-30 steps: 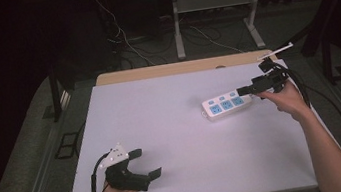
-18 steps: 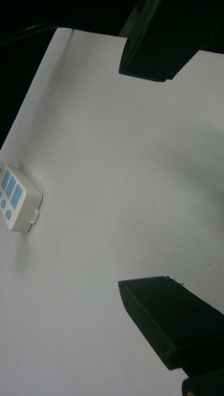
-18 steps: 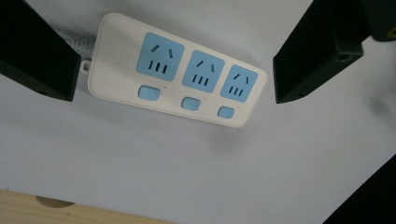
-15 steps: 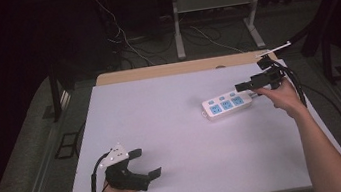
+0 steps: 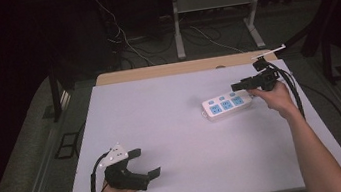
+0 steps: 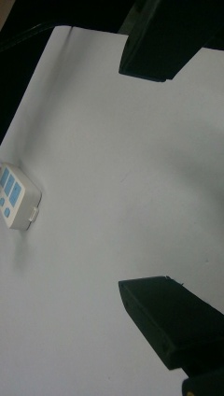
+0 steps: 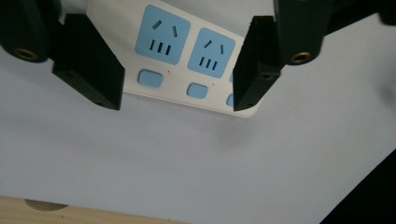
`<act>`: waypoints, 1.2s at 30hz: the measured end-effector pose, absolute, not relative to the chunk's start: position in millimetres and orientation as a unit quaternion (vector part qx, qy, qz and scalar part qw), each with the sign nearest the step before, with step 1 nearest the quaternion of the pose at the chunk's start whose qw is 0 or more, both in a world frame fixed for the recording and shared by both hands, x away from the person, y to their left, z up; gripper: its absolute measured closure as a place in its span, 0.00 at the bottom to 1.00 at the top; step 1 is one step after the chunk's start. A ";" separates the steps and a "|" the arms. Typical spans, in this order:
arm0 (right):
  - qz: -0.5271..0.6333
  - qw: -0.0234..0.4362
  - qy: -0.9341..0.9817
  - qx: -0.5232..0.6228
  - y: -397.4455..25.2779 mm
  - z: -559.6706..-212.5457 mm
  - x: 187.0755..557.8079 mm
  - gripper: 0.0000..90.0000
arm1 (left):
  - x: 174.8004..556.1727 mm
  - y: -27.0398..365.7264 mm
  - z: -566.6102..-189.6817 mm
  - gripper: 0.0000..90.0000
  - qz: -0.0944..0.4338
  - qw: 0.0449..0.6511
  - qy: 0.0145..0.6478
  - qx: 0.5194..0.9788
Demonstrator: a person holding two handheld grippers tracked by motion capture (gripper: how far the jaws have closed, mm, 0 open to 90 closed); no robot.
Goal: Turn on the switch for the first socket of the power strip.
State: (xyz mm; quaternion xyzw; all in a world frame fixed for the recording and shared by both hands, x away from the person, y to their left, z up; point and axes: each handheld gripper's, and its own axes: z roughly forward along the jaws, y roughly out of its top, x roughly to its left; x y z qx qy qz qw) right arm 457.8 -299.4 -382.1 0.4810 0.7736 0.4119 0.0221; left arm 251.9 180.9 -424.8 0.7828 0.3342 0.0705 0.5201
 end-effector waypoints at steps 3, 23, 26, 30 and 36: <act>0.419 0.018 0.769 0.483 -297.4 -386.0 460.7 0.49 | 252.3 181.4 -425.1 0.00 0.070 0.520 0.334 0.783; 0.415 0.014 0.773 0.480 -296.2 -403.2 471.6 0.99 | 252.7 178.9 -426.6 0.00 0.070 0.512 0.328 0.791; 0.409 0.014 0.776 0.480 -295.5 -406.1 473.0 0.99 | 252.3 179.0 -426.4 0.00 0.071 0.510 0.328 0.792; 0.404 0.015 0.777 0.483 -294.8 -410.5 475.2 0.99 | 252.2 178.3 -426.6 0.00 0.070 0.510 0.327 0.793; 0.396 0.008 0.781 0.483 -295.7 -416.0 477.9 1.00 | 251.3 178.1 -426.3 0.00 0.073 0.508 0.325 0.794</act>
